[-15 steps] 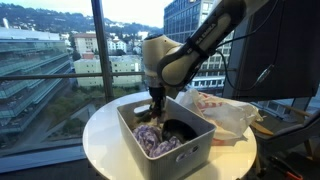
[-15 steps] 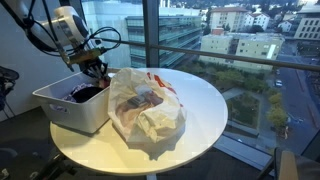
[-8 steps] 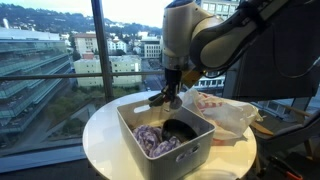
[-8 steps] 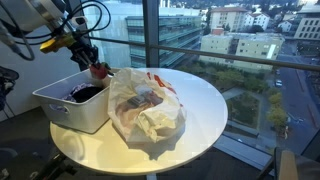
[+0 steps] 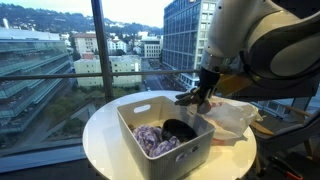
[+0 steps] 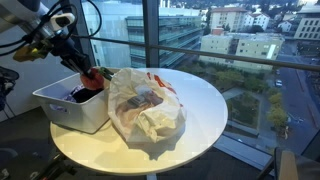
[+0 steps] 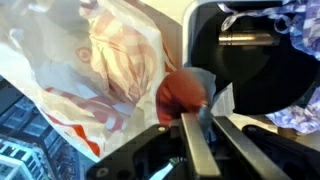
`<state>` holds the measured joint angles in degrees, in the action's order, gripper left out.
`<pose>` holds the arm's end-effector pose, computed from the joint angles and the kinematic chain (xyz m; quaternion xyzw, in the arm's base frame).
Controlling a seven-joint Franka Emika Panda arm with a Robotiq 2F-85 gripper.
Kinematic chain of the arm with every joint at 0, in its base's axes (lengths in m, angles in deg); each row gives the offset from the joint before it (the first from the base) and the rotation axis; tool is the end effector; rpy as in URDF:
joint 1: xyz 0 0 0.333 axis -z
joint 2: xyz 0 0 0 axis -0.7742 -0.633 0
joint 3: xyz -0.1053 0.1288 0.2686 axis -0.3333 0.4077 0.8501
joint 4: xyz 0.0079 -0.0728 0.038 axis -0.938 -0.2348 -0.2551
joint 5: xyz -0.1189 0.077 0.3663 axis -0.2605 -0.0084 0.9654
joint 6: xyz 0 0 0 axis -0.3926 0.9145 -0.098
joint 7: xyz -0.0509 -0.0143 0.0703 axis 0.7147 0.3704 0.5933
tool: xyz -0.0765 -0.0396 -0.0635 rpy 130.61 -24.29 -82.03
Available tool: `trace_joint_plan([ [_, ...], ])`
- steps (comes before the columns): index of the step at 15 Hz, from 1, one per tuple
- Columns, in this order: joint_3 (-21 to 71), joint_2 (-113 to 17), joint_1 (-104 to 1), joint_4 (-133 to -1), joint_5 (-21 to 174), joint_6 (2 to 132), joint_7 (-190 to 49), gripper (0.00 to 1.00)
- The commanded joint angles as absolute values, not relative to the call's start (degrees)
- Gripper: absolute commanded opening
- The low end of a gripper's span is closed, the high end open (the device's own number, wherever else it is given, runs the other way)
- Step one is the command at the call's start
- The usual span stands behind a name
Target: Take the plush toy and the black bowl out of the basket and put it into the carrier bag
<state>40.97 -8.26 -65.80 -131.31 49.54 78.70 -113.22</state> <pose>0.3509 0.1822 0.3641 0.9729 0.0274 0.2020 0.1087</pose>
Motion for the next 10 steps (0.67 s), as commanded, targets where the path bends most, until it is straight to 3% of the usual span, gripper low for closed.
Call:
trace_joint_plan([
  [1, 34.25, -7.21, -64.88, -133.06, 54.27, 81.46, -108.50, 0.08],
  [10, 13.61, -14.64, -67.74, -133.78, 65.14, 89.31, -93.33, 0.08],
])
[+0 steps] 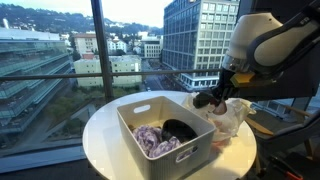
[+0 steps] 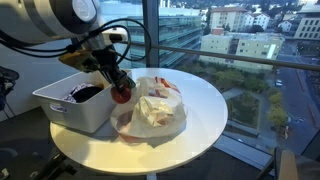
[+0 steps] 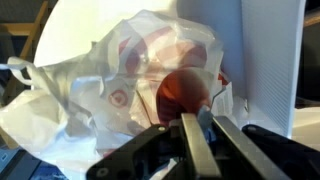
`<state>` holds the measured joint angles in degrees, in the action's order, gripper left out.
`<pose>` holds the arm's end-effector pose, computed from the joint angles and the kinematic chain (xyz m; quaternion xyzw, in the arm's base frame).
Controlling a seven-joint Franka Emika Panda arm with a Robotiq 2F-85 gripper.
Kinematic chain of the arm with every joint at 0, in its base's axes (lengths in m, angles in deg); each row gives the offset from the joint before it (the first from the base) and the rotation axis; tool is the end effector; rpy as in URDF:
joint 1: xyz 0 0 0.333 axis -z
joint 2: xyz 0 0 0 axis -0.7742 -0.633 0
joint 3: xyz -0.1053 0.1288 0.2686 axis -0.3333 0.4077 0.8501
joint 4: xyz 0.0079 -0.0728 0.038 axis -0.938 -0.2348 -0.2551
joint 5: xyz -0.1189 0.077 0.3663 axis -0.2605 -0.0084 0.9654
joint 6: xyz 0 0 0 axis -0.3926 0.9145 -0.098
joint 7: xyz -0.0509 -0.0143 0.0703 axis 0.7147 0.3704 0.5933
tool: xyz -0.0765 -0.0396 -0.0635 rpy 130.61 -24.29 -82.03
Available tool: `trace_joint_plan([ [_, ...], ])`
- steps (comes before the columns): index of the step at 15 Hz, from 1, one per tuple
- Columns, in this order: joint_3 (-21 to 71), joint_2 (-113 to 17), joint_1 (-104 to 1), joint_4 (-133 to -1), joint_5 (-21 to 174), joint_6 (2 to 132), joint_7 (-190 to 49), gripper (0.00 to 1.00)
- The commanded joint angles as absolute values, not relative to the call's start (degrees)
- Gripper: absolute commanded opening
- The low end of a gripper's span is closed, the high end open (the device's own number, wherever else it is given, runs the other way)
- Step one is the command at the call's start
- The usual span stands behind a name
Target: Take the plush toy and the black bowl out of the basket and put it into the carrier bag
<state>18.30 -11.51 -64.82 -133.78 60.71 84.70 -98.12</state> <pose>0.3905 0.0365 0.3369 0.9855 -0.1073 0.1295 0.0229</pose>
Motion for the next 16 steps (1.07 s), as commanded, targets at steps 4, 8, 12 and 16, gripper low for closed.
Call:
trace_joint_plan([
  [4, 12.00, -14.98, -71.15, -133.73, 66.27, 92.74, -93.08, 0.07],
  [8, 15.61, -11.75, -71.70, -133.31, 61.60, 89.32, -100.00, 0.08],
  [12, 18.43, -5.72, -71.85, -132.71, 57.33, 81.54, -108.36, 0.08],
  [16, 17.35, 0.91, -73.50, -132.34, 58.63, 72.82, -111.91, 0.07],
])
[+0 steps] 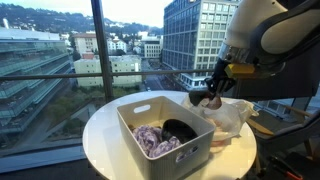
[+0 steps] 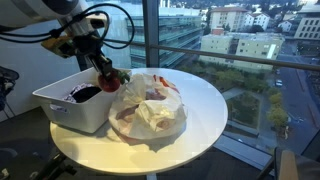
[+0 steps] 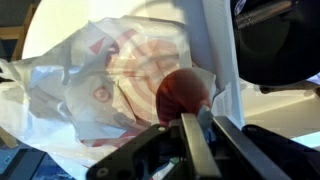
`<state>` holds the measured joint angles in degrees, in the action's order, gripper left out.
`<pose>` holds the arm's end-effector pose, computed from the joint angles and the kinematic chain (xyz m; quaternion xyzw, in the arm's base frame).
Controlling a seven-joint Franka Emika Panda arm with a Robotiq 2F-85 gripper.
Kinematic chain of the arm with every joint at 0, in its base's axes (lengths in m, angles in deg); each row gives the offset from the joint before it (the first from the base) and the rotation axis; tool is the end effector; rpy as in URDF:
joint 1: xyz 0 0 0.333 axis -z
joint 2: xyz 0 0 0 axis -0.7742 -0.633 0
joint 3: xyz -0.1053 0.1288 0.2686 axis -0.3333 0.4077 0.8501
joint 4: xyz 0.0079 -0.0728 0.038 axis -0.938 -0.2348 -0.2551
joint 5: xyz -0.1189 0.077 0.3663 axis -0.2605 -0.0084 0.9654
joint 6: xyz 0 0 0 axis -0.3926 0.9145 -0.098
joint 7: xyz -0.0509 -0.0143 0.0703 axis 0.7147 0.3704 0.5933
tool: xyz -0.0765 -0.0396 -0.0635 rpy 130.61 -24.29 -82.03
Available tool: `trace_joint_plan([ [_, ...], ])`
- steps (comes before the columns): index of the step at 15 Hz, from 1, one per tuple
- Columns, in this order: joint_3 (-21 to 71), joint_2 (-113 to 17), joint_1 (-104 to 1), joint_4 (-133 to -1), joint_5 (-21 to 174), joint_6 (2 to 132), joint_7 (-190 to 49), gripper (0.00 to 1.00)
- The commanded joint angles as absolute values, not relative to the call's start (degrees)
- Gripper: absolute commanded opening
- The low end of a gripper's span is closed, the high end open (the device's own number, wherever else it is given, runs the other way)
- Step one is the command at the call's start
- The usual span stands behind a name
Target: Take the plush toy and the black bowl out of the basket and put it into the carrier bag
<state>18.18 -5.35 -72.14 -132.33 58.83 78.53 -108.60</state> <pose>0.3804 0.0798 0.3777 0.9797 -0.1323 0.1503 0.0116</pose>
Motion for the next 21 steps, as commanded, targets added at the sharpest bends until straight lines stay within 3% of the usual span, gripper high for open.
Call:
trace_joint_plan([
  [1, 16.55, 2.23, -74.03, -132.31, 58.95, 71.74, -112.31, 0.07],
  [13, -4.56, 3.81, -82.88, -132.73, 61.21, 71.25, -113.08, 0.09],
  [21, -8.09, 7.19, -82.92, -132.71, 58.00, 69.27, -123.74, 0.09],
])
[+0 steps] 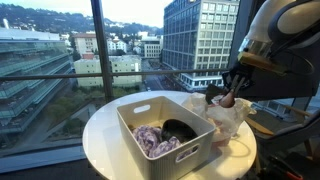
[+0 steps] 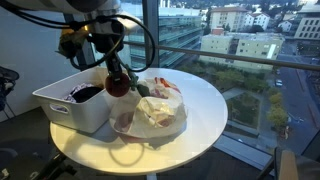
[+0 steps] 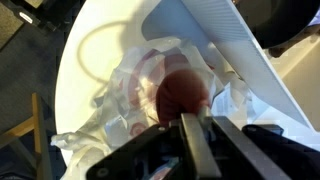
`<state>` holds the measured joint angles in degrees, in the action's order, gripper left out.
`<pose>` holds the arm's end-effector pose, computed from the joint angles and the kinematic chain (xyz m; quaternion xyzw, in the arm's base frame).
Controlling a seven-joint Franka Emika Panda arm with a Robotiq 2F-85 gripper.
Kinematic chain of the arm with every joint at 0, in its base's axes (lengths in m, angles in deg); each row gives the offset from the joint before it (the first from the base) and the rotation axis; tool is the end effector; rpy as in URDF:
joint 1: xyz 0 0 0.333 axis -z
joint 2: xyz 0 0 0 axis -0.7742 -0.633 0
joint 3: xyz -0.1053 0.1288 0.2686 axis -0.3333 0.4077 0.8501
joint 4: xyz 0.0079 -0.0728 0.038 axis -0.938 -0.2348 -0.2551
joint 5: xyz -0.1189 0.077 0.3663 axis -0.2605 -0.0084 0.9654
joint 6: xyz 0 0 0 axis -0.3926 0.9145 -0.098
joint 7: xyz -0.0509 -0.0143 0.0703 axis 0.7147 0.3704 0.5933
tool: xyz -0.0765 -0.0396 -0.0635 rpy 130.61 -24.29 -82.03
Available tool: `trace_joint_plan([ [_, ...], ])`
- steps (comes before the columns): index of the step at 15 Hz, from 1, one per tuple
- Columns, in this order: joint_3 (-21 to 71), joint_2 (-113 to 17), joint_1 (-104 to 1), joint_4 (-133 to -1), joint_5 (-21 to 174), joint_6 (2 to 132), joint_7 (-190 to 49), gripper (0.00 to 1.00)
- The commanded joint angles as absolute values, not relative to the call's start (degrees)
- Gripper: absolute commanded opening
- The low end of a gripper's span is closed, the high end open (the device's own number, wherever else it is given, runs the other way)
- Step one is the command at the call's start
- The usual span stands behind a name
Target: Take the plush toy and the black bowl out of the basket and put it into the carrier bag
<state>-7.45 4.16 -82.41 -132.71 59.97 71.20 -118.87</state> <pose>0.3732 -0.0159 0.3853 -0.9314 0.3422 -0.0781 0.0959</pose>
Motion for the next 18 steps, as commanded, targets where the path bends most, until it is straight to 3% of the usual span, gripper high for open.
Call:
trace_joint_plan([
  [1, -8.15, 7.55, -82.86, -132.71, 57.69, 68.14, -124.98, 0.09],
  [8, -10.36, 4.82, -85.79, -132.95, 57.35, 61.78, -123.71, 0.09],
  [16, -11.82, -5.94, -88.93, -133.06, 47.05, 78.93, -121.05, 0.09],
  [17, -1.02, -12.59, -78.64, -133.37, 57.45, 84.90, -112.29, 0.09],
  [18, -0.08, -14.87, -77.95, -133.17, 60.55, 87.64, -109.29, 0.08],
])
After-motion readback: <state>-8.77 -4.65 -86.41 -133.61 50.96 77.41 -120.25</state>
